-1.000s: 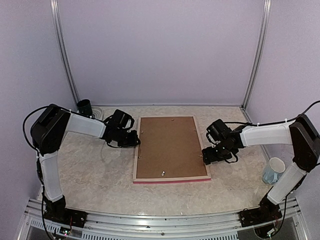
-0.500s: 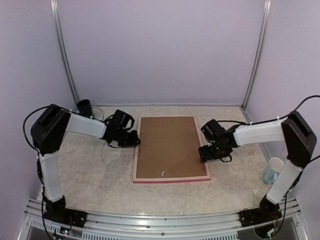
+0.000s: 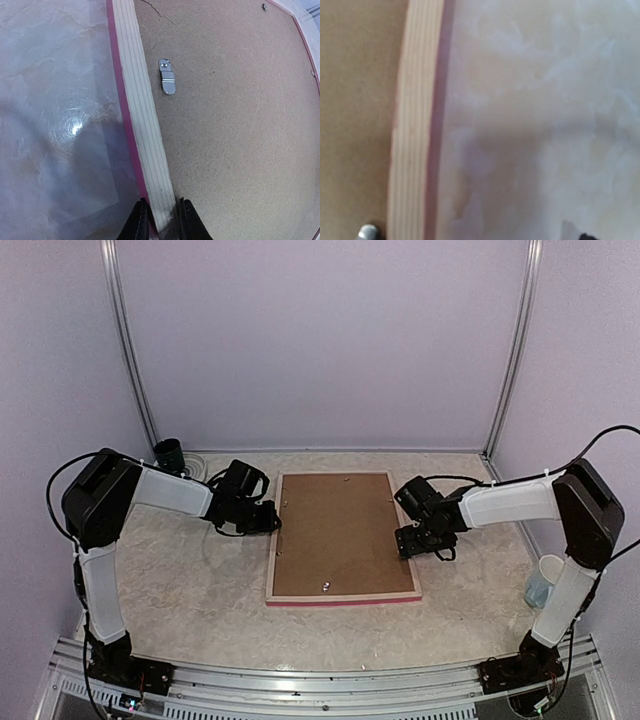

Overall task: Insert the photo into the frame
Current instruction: Press the fastener onto the backboard.

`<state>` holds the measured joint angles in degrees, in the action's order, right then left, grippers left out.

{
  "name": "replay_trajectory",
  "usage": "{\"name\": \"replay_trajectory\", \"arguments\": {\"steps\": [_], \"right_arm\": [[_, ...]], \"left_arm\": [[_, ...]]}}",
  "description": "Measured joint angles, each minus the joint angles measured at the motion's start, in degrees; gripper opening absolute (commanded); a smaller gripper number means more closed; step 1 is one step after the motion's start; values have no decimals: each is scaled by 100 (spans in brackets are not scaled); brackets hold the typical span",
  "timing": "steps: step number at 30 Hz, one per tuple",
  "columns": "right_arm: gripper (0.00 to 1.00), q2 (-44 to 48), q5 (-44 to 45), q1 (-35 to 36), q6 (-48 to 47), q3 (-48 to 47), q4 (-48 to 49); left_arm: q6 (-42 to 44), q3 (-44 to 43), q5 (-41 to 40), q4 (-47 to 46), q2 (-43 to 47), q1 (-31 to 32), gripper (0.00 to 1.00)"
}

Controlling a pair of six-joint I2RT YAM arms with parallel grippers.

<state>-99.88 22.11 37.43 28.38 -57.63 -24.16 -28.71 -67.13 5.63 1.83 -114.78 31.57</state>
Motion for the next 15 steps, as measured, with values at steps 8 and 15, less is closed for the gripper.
{"name": "replay_trajectory", "arguments": {"steps": [8,15], "right_arm": [[85,389,-461,0,-240,59,-116],[85,761,-831,0,-468,-444,-179]], "left_arm": [[4,26,-7,-74,0,0,11],[2,35,-9,-98,0,0,11]]}}
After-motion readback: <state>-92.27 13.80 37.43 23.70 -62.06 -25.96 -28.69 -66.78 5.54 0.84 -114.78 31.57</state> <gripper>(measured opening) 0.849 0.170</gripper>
